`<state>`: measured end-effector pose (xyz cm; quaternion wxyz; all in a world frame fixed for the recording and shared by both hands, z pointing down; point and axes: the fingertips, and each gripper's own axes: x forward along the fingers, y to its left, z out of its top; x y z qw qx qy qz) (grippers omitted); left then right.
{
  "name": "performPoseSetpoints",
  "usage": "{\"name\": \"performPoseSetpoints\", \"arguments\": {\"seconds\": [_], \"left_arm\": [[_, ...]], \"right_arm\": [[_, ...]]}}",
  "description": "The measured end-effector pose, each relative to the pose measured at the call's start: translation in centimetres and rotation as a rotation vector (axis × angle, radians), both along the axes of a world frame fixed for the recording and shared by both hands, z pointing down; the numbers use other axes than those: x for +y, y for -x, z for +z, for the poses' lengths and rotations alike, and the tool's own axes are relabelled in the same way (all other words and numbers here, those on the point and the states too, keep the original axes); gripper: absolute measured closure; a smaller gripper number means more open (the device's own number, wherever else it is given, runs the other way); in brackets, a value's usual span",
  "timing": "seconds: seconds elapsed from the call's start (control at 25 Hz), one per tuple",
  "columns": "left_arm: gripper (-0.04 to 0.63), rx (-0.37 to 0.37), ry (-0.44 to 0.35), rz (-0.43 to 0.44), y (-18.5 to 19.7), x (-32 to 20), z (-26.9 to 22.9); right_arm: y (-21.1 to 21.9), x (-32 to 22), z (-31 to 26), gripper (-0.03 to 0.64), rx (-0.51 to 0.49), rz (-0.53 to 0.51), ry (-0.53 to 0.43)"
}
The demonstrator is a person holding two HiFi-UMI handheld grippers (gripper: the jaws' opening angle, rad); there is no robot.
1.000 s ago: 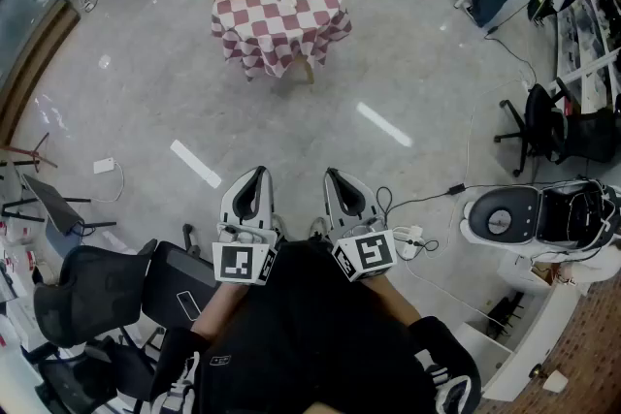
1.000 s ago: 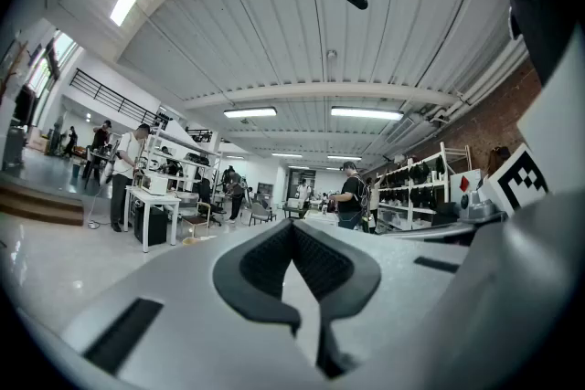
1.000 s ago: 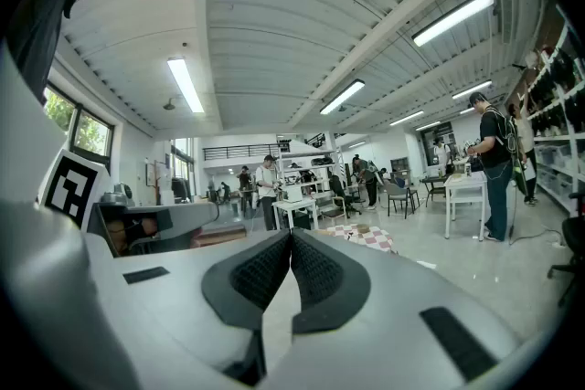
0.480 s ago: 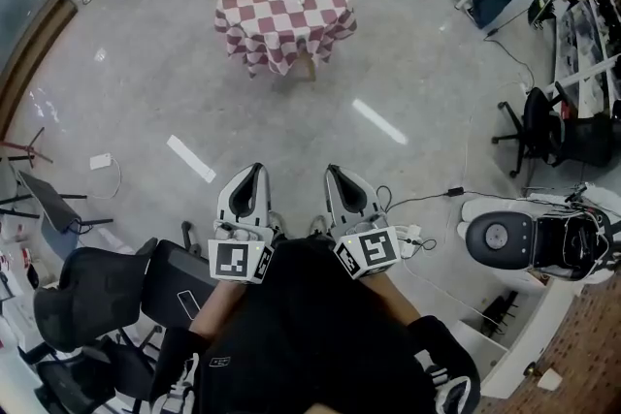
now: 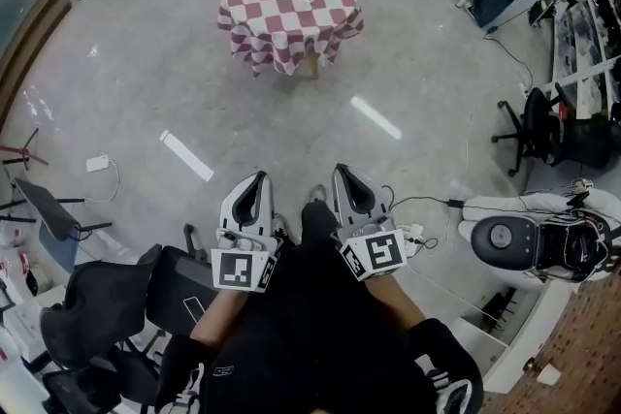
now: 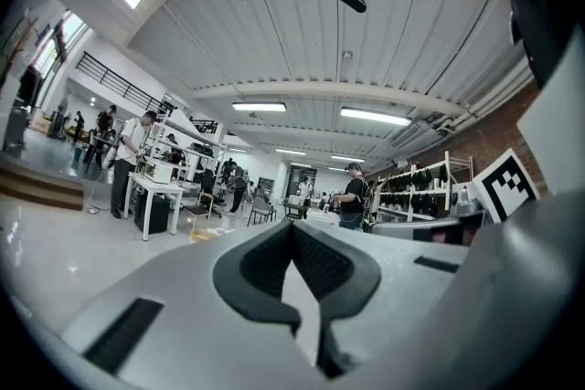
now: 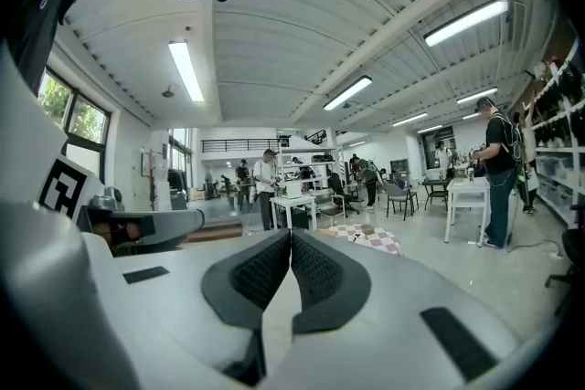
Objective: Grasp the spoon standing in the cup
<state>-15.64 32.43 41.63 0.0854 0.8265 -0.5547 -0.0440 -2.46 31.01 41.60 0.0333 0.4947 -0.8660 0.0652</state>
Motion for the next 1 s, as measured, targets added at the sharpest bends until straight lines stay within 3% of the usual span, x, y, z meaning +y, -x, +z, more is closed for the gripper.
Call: {"name": "performPoseSetpoints", "arguments": {"seconds": [0.4,0.72,1.0], "left_arm": [[0.59,-0.021,0.048,-0.035,-0.4,-9.8,1.9],[0.591,-0.027,0.011,-0.08,-3.2,-22.2,-0.8],[0.591,-0.043,0.018,-0.108,-5.5,-27.4,-1.5]], "right_arm": [[0.4,-11.0,1.4,0.591,-0.023,-0.038,0.005],[-0.9,-22.9,0.3,0.589,-0.037,-0.139,-0.008],[-3.1,-30.5,0.4,0.591,-0.017,-0.155,-0.017]]}}
